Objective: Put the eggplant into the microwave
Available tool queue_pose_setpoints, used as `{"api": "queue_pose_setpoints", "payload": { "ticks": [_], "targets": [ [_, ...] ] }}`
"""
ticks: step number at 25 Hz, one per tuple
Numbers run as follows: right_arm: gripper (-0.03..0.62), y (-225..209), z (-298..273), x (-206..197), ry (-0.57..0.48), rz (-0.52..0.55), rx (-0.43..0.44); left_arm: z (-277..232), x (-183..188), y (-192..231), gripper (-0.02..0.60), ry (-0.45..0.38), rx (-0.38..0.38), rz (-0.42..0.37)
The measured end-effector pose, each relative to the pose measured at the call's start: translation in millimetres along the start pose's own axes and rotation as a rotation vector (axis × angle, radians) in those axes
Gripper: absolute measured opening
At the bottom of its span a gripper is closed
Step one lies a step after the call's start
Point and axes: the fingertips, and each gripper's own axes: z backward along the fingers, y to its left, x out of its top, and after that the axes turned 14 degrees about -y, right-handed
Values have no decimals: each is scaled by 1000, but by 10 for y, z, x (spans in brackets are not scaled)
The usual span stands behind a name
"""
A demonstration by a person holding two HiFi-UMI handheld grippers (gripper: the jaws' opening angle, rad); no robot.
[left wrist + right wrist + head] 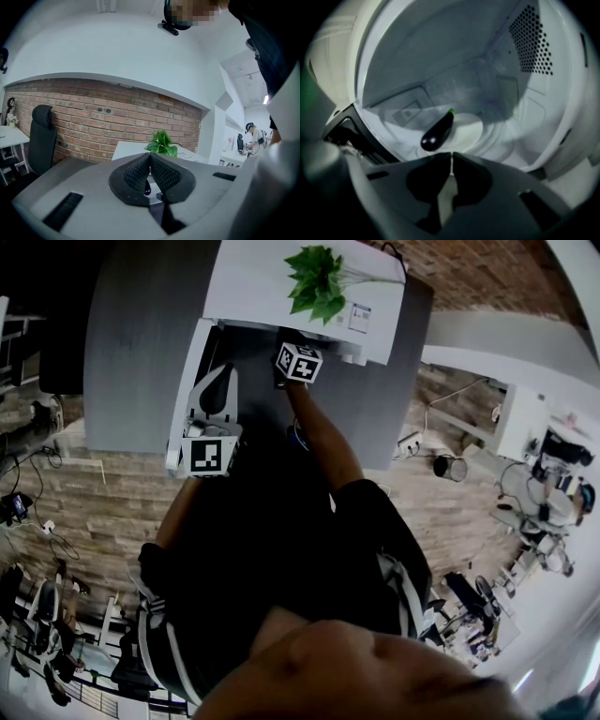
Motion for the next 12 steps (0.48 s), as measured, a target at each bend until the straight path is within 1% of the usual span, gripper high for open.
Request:
{"api": "queue_pose_setpoints", "payload": {
  "ticks": [6, 12],
  "targets": [
    [37, 21, 122, 63, -11, 3, 1, 62, 69, -53, 37, -10, 0, 1],
    [37, 29, 329, 82, -17, -4, 17, 149, 149, -155, 37, -41, -10, -9]
  ]
}}
